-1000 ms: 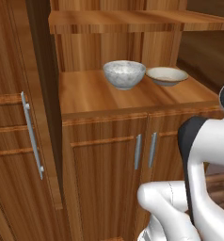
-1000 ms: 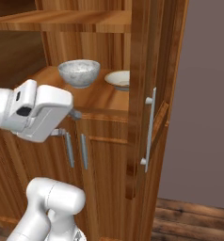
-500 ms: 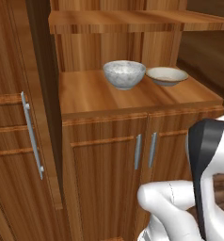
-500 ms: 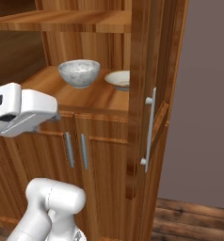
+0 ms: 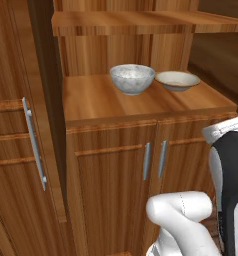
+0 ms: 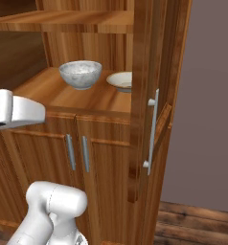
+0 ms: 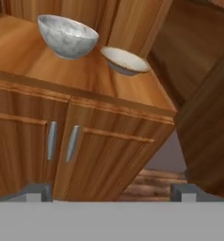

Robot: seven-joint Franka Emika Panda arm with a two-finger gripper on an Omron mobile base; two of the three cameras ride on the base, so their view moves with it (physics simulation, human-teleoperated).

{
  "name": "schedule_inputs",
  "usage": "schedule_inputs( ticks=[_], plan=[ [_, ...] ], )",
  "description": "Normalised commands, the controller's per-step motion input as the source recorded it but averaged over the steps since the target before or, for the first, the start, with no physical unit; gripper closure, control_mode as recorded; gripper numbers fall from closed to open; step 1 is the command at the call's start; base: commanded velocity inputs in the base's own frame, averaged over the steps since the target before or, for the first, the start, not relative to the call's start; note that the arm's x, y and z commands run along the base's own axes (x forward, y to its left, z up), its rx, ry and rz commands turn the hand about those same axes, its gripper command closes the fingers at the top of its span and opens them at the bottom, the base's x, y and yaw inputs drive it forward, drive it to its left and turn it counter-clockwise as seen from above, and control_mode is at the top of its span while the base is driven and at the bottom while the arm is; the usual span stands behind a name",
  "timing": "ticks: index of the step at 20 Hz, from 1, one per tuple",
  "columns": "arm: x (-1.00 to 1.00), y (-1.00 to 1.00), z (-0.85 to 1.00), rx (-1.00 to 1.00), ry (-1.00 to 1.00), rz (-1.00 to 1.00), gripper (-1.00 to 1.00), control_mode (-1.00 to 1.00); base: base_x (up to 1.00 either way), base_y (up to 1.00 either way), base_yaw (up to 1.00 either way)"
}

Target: Move the bowls from the cabinet to the plates on the dining table.

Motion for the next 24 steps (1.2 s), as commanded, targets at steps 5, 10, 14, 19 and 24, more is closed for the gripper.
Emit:
schedule_inputs(
  ticks=[5, 10, 14, 19, 24],
  plan=[
    [0.01, 0.3, 0.0, 0.23, -0.04, 0.01, -1.0, -1.0, 0.0, 0.0, 0.0],
    [0.18, 0.17, 0.0, 0.23, -0.01, 0.0, -1.0, -1.0, 0.0, 0.0, 0.0],
    [0.2, 0.05, 0.0, 0.26, 0.0, 0.0, -1.0, -1.0, 0.0, 0.0, 0.0],
    [0.04, 0.02, 0.0, 0.25, -0.02, -0.02, -1.0, -1.0, 0.0, 0.0, 0.0],
    [0.0, 0.1, 0.0, 0.06, -0.02, -0.01, -1.0, -1.0, 0.0, 0.0, 0.0]
  ],
)
